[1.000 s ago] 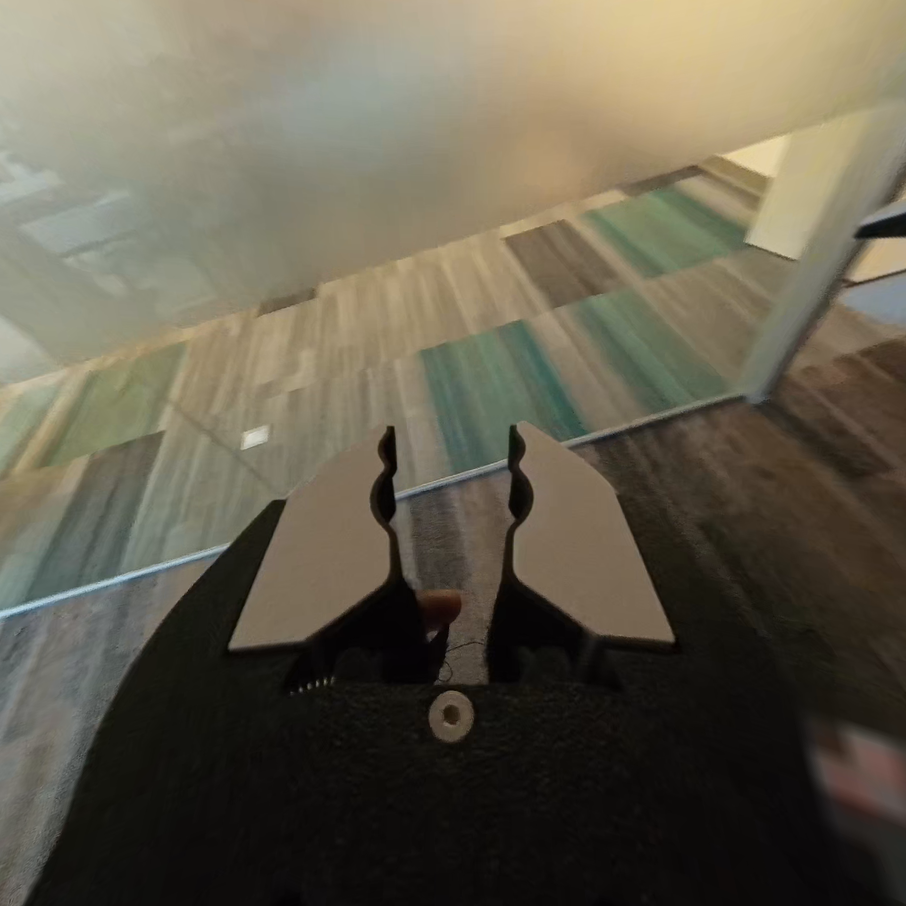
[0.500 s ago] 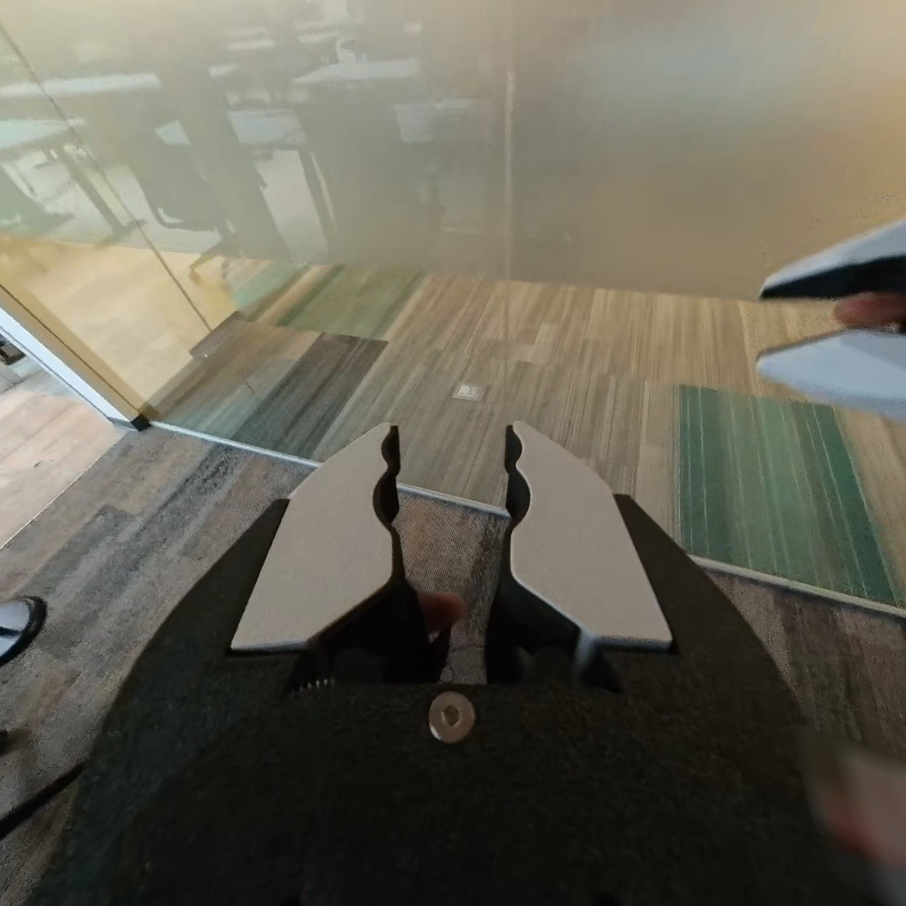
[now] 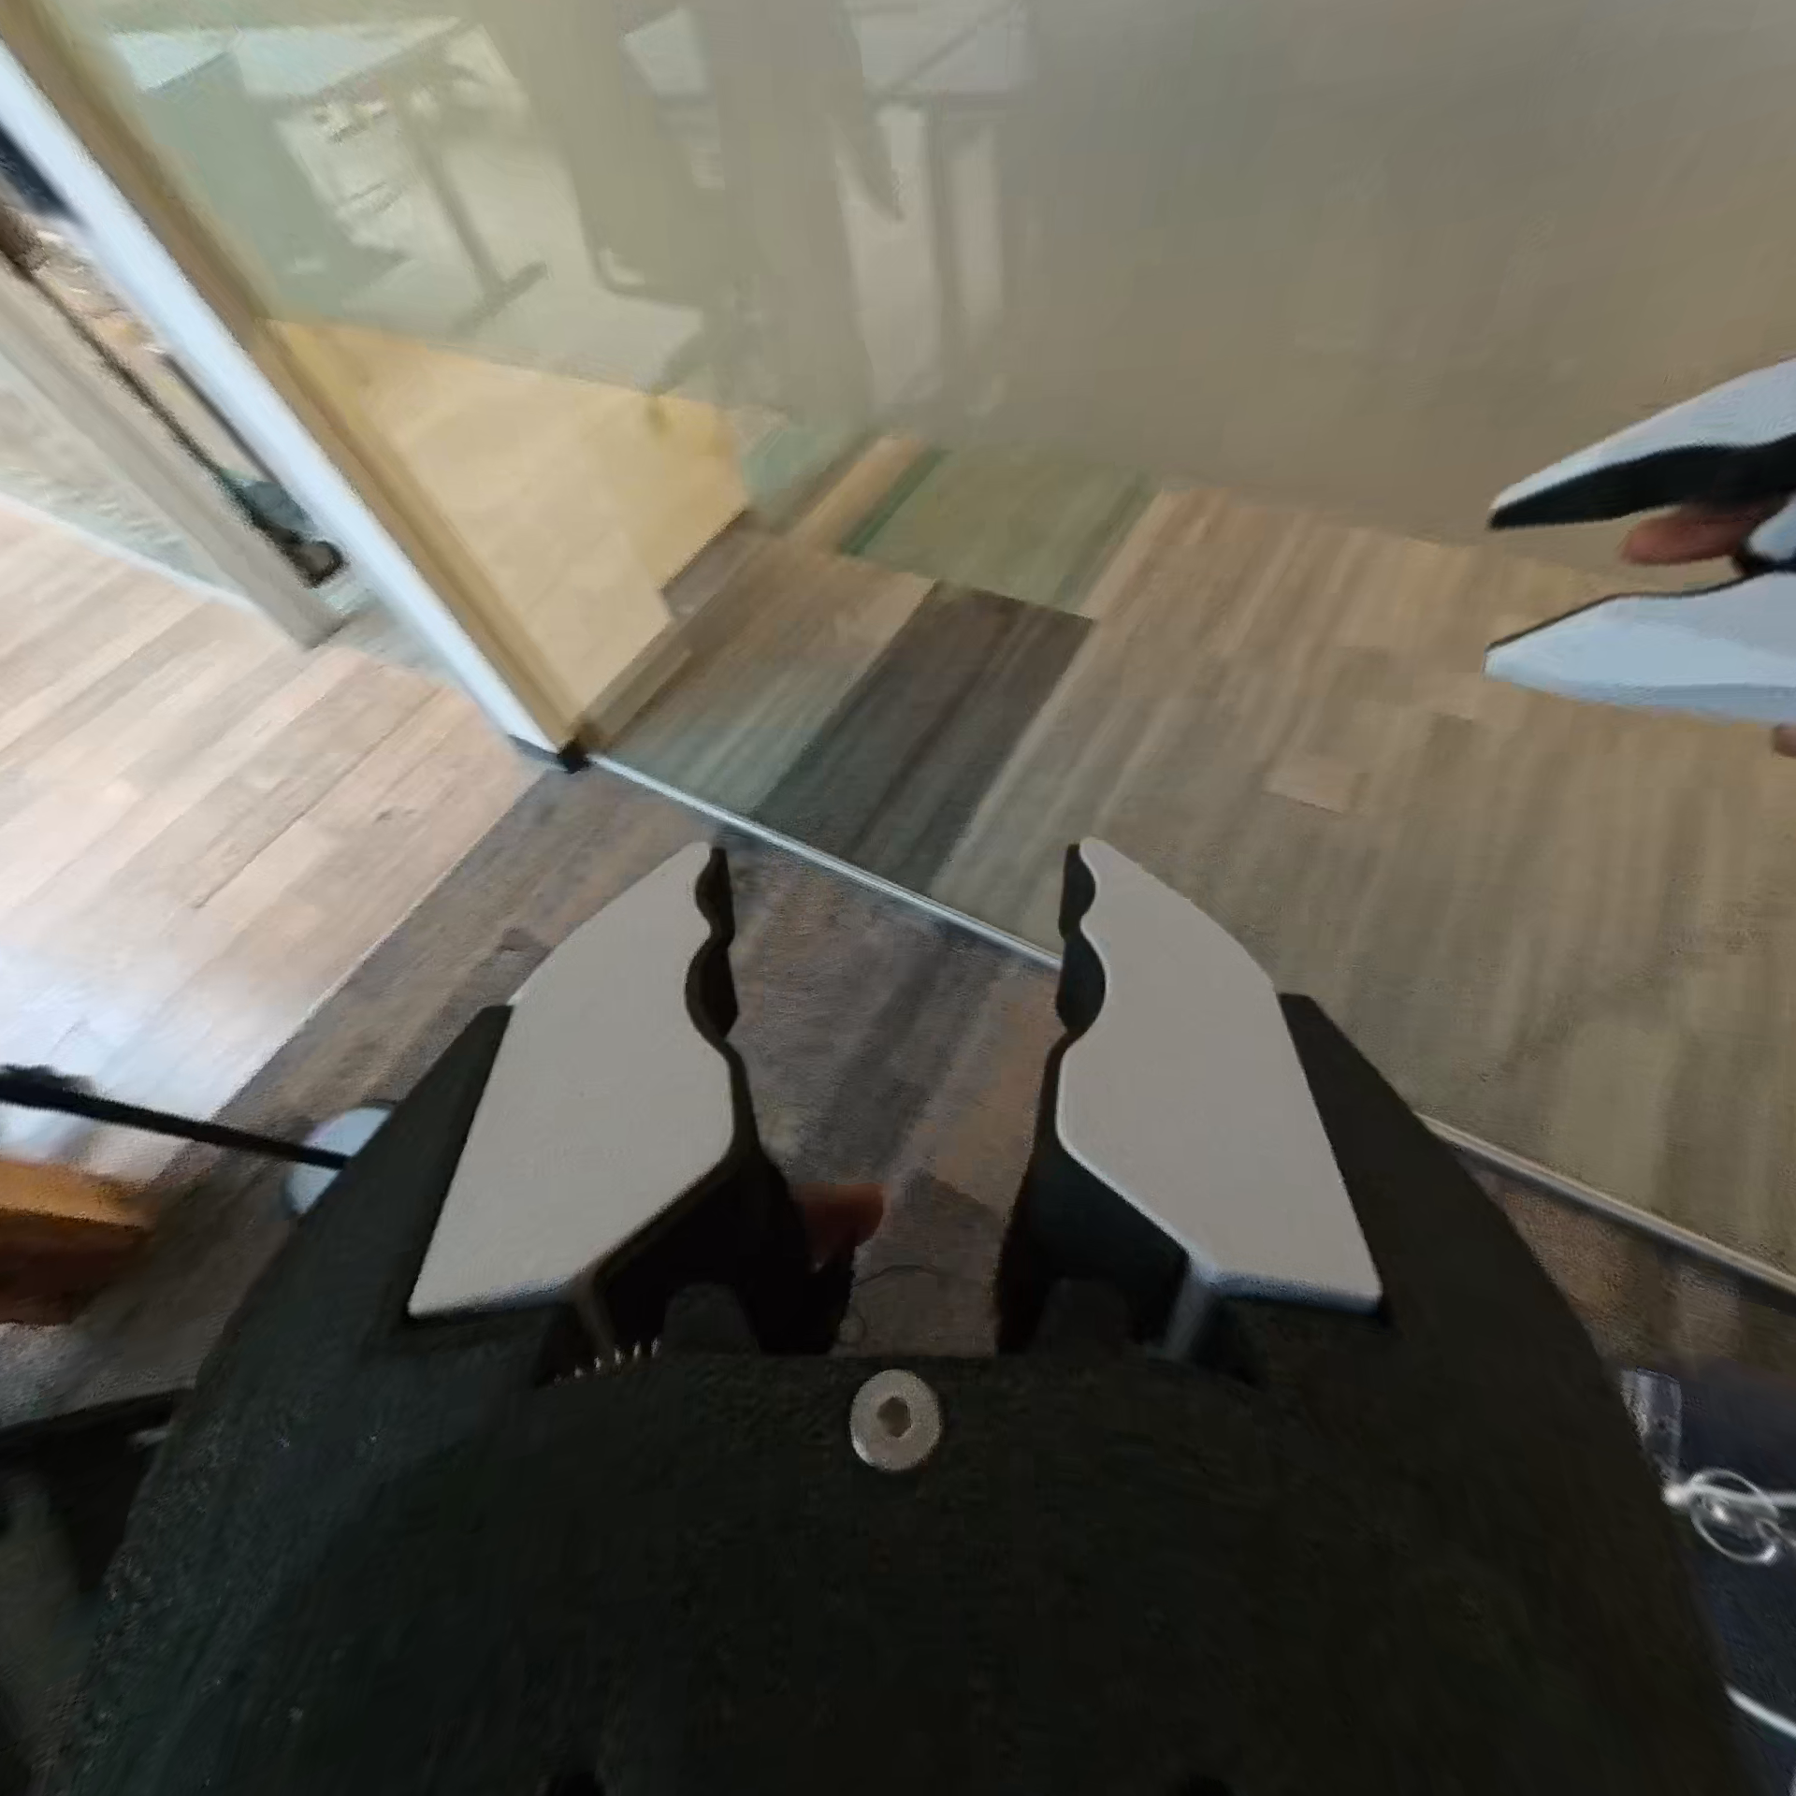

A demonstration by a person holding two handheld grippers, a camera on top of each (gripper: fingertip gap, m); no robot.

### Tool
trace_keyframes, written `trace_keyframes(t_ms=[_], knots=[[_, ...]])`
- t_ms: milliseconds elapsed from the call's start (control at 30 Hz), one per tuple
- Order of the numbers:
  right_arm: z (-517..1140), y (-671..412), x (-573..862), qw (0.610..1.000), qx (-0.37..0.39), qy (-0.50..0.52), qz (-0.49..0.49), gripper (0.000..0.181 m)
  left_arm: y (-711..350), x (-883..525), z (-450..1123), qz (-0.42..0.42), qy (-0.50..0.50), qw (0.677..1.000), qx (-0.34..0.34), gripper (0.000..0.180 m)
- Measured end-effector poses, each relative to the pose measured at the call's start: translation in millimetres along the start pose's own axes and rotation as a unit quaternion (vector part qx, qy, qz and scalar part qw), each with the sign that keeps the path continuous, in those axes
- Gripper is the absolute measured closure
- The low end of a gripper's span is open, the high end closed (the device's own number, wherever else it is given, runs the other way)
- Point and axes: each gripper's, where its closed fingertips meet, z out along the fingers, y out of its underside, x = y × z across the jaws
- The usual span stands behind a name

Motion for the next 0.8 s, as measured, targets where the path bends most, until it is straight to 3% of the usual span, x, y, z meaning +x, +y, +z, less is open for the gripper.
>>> trace_keyframes(t_ms=[133,300,433,500,567,700,800], knots=[[177,-85,22,0.994,0.027,-0.103,-0.02,0.142,-21,-149,47,-0.028,-0.068,0.997,-0.015,0.123],[385,-172,32,0.979,0.088,-0.154,-0.097,0.139,-28,-327,134,-0.062,-0.123,0.991,-0.004,0.13],[540,-208,64,0.983,0.095,-0.135,-0.077,0.143,-63,-464,223,-0.055,-0.099,0.992,0.047,0.161],[611,-222,82,0.984,0.079,-0.15,-0.047,0.143,-88,-528,270,-0.081,-0.066,0.993,0.052,0.168],[669,-243,115,0.986,0.071,-0.141,-0.057,0.143,-114,-581,315,-0.062,-0.048,0.996,0.053,0.167],[782,-258,199,0.994,0.058,-0.083,-0.033,0.145,-134,-685,409,-0.014,-0.031,0.999,0.018,0.139],[878,-243,256,0.998,0.046,-0.039,0.007,0.146,-138,-773,485,-0.027,-0.008,0.999,0.033,0.136]])
